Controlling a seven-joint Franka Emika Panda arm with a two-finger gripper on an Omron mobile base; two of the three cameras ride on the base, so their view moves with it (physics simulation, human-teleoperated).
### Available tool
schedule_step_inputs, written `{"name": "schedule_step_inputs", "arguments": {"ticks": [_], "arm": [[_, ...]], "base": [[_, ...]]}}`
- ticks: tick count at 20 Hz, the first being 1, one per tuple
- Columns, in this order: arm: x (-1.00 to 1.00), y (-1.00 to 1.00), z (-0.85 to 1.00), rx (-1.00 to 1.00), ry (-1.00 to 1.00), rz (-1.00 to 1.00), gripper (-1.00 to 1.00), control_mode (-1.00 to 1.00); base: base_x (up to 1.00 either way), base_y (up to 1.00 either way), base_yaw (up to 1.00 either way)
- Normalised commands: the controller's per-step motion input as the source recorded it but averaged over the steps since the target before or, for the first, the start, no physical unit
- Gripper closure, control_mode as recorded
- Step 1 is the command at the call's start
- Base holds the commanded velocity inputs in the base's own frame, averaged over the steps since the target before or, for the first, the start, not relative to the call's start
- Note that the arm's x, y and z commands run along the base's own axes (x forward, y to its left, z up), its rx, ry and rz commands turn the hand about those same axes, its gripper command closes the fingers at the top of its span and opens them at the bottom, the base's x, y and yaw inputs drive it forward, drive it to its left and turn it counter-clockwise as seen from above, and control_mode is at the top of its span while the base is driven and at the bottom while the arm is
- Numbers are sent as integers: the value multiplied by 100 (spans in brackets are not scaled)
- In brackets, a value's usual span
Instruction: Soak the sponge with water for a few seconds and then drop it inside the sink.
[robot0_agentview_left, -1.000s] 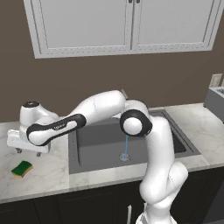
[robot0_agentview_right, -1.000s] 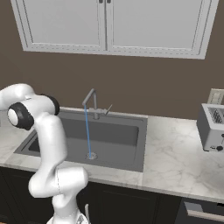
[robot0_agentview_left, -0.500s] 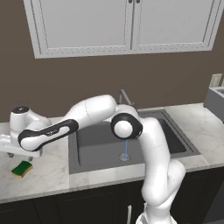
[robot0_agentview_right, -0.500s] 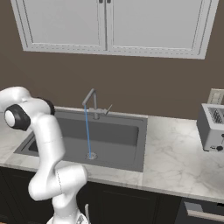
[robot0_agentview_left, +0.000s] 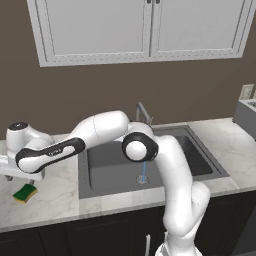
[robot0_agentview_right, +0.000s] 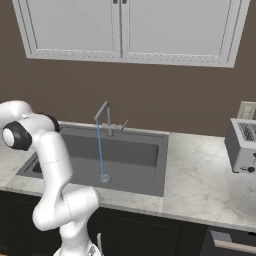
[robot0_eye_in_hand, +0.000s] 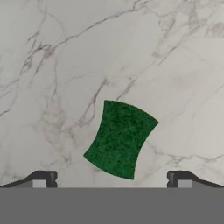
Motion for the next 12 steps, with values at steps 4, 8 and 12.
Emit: {"name": "schedule_step_inputs", "arguments": {"ticks": [4, 8, 12], "arm": [[4, 0, -18, 0, -5, -7, -100, -100], [0, -7, -16, 0, -1, -11, -100, -100], [1, 0, -11, 0, 0, -5, -100, -100]], "base": [[0, 0, 0], [0, 0, 0], [0, 0, 0]]}}
